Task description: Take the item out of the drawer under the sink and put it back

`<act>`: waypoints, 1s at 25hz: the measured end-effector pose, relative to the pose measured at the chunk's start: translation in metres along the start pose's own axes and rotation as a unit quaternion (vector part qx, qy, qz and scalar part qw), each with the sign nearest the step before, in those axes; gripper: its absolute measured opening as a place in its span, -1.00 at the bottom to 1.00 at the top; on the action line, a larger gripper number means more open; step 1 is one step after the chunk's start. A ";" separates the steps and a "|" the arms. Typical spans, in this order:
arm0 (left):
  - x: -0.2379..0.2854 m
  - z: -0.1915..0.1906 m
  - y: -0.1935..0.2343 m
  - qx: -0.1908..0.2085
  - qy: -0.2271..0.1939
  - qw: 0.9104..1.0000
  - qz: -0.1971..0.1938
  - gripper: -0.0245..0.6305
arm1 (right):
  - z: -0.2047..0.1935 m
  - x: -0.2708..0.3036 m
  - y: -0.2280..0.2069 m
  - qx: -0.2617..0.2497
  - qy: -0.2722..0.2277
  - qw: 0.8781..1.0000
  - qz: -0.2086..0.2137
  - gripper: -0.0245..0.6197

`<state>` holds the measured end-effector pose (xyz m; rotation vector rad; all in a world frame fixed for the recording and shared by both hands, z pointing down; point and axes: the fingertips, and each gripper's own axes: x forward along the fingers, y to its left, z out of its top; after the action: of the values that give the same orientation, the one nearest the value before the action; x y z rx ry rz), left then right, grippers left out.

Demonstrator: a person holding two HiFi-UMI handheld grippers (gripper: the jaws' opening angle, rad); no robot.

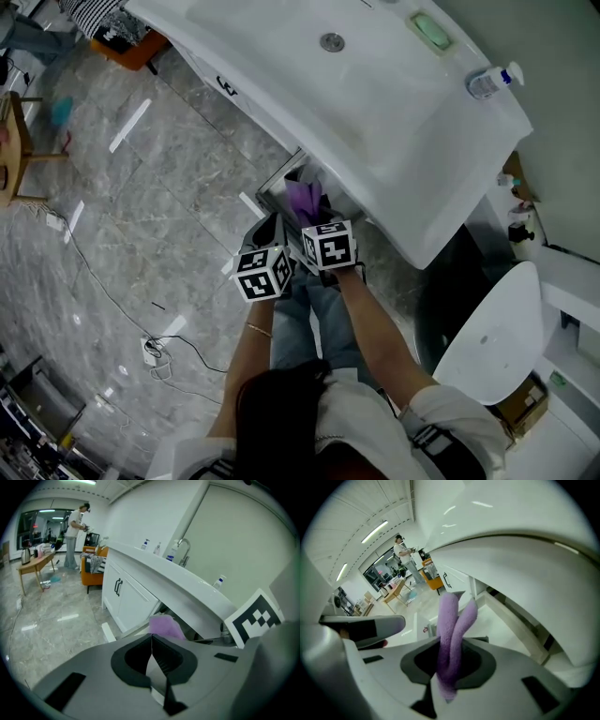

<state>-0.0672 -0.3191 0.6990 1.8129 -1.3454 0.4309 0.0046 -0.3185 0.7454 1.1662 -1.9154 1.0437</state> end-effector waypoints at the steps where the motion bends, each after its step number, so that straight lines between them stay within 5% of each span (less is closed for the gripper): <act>1: -0.003 0.000 0.001 -0.007 -0.001 1.000 0.004 -0.91 | 0.001 -0.005 0.004 -0.010 -0.001 1.000 0.004 -0.67; 25: -0.075 0.050 -0.030 0.015 -0.064 0.998 0.008 -0.91 | 0.061 -0.128 0.056 -0.024 -0.110 0.991 0.065 -0.67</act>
<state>-0.0771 -0.3081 0.6052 1.8826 -1.4490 0.3495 -0.0047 -0.3056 0.5938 1.1836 -2.2025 0.9618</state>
